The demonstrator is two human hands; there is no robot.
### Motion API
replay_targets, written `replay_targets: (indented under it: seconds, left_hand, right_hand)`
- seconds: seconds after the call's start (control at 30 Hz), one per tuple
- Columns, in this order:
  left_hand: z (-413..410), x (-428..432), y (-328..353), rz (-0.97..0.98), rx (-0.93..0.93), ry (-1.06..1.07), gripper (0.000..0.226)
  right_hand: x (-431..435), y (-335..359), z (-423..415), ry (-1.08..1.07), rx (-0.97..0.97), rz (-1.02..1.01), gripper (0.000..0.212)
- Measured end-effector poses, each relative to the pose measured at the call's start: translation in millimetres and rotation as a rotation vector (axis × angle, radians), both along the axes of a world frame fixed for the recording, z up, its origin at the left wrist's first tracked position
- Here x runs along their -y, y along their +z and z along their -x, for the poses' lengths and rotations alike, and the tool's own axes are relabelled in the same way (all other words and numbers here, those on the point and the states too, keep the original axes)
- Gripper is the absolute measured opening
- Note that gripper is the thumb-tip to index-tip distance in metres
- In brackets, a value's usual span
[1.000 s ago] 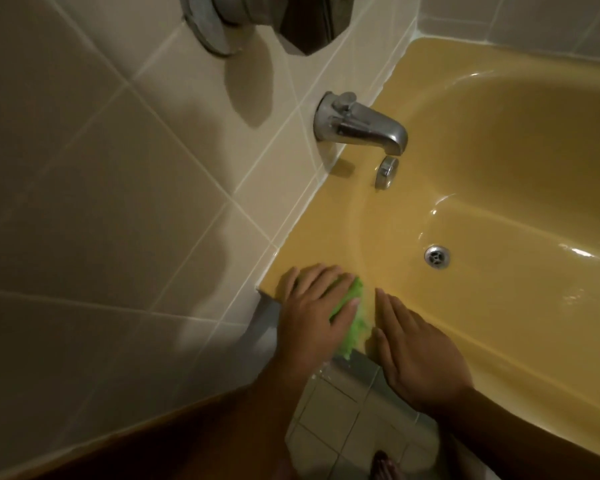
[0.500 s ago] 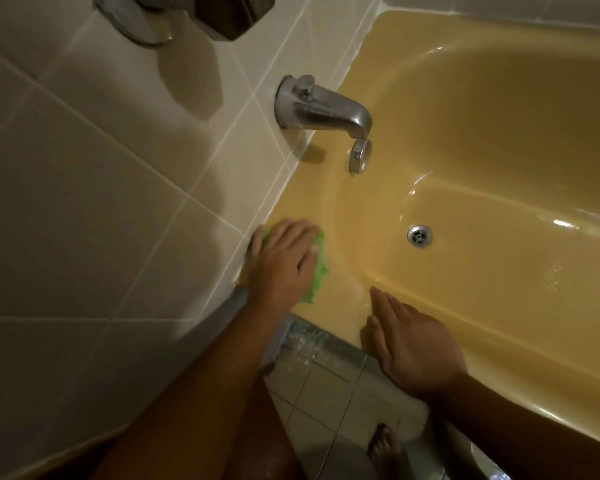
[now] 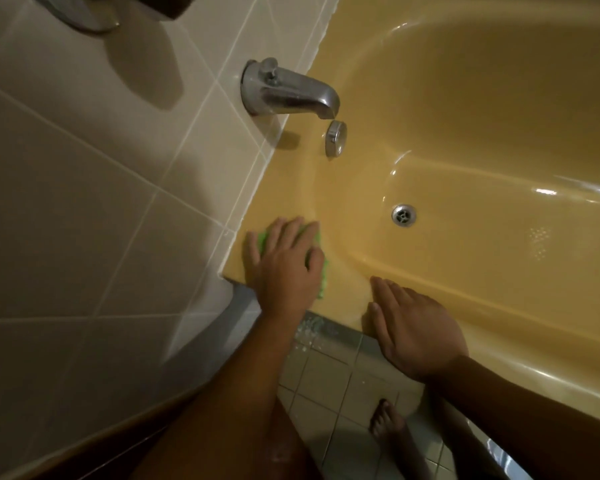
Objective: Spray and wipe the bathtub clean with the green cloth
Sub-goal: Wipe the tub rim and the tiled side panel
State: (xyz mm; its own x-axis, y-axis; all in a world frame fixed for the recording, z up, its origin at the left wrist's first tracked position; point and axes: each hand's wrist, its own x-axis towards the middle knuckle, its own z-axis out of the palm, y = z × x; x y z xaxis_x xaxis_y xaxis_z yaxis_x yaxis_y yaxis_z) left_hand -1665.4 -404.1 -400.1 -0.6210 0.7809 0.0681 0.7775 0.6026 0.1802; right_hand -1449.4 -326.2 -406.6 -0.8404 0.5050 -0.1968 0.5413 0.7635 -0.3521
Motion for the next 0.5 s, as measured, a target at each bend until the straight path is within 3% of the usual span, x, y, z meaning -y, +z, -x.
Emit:
replay_targets:
  seconds: [0.1,0.17,0.27,0.37,0.5]
  left_hand:
    - [-54.5,15.2,2.8,0.009,0.024,-0.366,0.036]
    - [-36.6,22.3,3.2,0.014,0.045,-0.484,0.037]
    - [2.6,18.4,-0.8,0.044,0.038,-0.295,0.038]
    - [-34.9,6.4,0.5,0.013,-0.006,-0.032,0.035]
    - [-93.3,3.6,2.1,0.005,0.04,-0.422,0.033]
  right_hand:
    - [0.9,2.6,-7.2,-0.003,-0.006,0.0,0.06]
    - [-0.9,4.1,-20.7,-0.01,-0.003,0.005,0.06]
    - [-4.1,2.9,-36.9,-0.015,0.002,-0.001,0.061]
    - [-2.9,1.5,-36.3,-0.038,-0.003,-0.019,0.057]
    - [-4.0,4.3,-43.6,-0.044,0.017,-0.011,0.056]
